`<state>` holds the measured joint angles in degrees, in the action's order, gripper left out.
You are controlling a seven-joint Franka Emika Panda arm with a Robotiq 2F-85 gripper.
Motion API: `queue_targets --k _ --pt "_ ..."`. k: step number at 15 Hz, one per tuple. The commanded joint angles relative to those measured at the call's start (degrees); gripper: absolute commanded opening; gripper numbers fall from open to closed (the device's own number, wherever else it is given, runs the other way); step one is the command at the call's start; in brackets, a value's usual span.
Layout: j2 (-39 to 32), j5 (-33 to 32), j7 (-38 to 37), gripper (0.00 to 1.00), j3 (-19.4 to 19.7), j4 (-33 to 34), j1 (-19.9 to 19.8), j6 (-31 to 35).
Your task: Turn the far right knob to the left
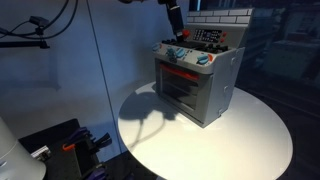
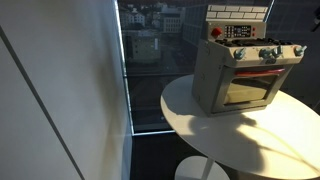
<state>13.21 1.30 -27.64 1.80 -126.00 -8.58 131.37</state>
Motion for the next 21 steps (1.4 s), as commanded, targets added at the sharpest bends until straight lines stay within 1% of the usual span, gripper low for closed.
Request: queue_targets --k 1,6,10,16,21 --pt "-3.9 0.3 -1.6 1.0 0.6 1.4 -0.3 5.8" --pt "-7.6 0.8 -3.5 1.0 1.9 1.8 -0.3 12.0" --pt "-9.7 0.8 -5.5 1.0 2.7 2.0 -0.2 15.1" --pt "-11.8 1.4 -7.7 1.0 3.2 2.5 0.2 17.8" --pt "-12.9 2.9 -8.2 1.0 3.4 2.8 0.5 18.6"
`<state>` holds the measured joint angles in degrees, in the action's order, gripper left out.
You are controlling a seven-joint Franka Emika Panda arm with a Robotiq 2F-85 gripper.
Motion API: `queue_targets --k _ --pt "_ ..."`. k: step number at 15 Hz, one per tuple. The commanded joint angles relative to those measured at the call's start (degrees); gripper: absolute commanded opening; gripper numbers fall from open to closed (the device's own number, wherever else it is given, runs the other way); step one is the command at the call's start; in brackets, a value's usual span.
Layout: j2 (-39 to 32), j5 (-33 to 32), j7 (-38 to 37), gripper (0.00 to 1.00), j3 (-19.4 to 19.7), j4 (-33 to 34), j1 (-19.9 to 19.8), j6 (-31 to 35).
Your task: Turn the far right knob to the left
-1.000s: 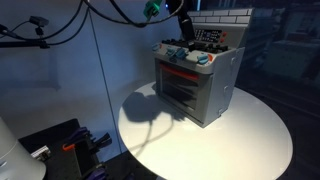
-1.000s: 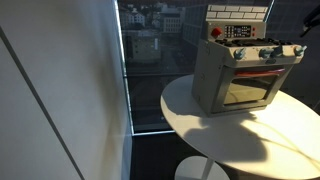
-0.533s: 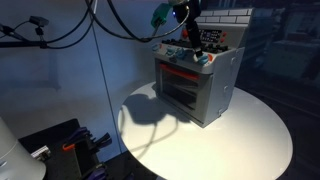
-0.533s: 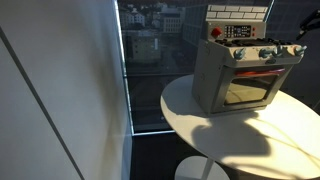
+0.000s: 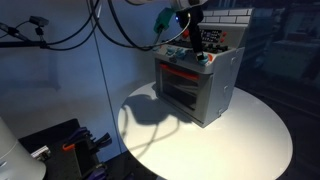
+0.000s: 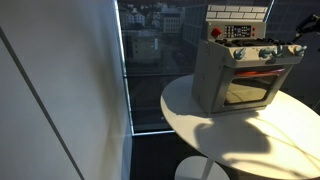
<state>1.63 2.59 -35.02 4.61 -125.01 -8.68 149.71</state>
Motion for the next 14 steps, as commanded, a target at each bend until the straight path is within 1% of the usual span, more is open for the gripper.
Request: queue_targets --k 1,8,14 --pt "-1.4 2.0 -0.9 1.0 0.6 1.9 0.7 0.3" --pt "-1.6 6.4 0.8 1.0 0.7 1.6 0.9 0.9" --pt "-2.2 9.1 1.4 1.0 0.9 1.2 0.9 4.1"
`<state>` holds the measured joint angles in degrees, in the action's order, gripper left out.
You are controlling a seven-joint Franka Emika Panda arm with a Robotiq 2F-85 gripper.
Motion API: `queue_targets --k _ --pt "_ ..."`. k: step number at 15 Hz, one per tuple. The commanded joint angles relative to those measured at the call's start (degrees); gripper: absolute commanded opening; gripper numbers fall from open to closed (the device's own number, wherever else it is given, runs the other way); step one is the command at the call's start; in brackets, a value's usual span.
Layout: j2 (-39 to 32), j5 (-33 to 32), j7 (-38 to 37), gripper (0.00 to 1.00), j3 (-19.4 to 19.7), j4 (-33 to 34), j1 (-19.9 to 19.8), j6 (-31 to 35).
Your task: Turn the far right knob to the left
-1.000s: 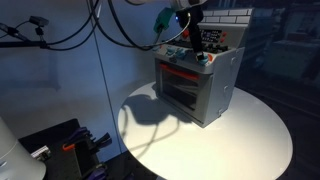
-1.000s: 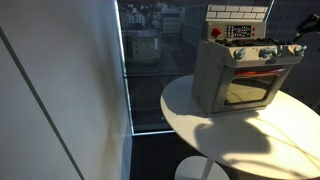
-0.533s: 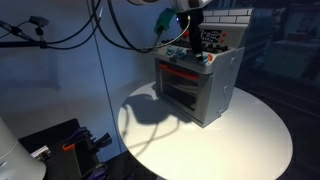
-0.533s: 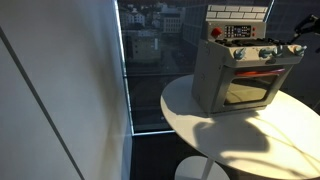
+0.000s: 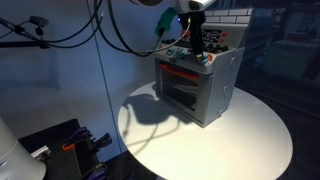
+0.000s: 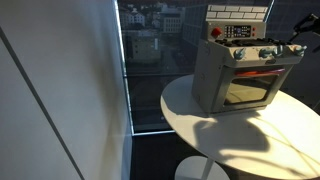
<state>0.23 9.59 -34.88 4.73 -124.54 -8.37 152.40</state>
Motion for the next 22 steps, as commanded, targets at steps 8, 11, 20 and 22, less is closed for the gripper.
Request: queue_targets --k 8,11,20,22 --pt "-1.7 4.1 1.4 0.58 0.8 0.7 0.8 3.1" --pt "-1.5 4.4 1.4 0.36 0.9 0.6 0.8 3.2" --pt "-0.2 0.5 -0.5 0.09 1.5 -0.7 0.6 4.1" --pt "0.1 -2.5 -0.9 0.09 1.6 -1.2 0.6 4.7"
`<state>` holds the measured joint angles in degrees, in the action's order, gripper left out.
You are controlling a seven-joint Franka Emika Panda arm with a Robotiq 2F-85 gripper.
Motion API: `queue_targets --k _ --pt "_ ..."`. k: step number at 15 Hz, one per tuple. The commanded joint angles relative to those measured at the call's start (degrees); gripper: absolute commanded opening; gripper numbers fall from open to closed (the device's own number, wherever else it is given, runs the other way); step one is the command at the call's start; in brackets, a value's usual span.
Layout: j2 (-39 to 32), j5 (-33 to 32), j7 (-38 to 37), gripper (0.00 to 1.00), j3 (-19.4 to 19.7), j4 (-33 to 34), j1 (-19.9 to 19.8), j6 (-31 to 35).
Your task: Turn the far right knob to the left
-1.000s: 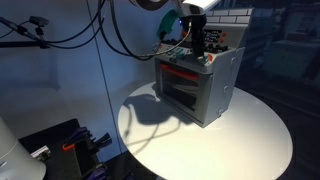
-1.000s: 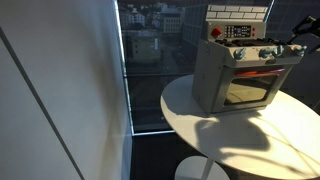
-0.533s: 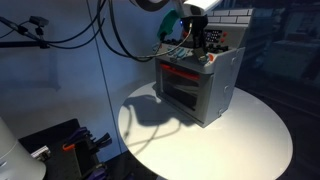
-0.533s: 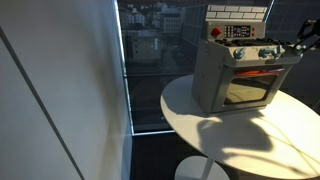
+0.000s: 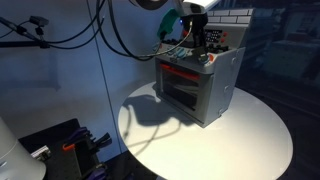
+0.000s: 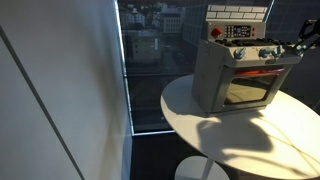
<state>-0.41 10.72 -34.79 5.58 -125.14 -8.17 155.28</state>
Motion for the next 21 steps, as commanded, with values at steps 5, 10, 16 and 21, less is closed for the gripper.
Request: queue_targets --k 5,10,16,21 --pt "1.6 -10.8 -1.3 0.1 0.8 -1.7 0.4 2.9" --pt "2.5 -17.6 -1.3 0.1 0.5 -2.2 0.0 3.3" --pt "2.9 -27.1 -1.8 0.1 0.8 -2.8 -0.2 4.0" --pt "3.2 -34.2 -2.5 0.1 0.9 -3.2 -0.3 4.9"
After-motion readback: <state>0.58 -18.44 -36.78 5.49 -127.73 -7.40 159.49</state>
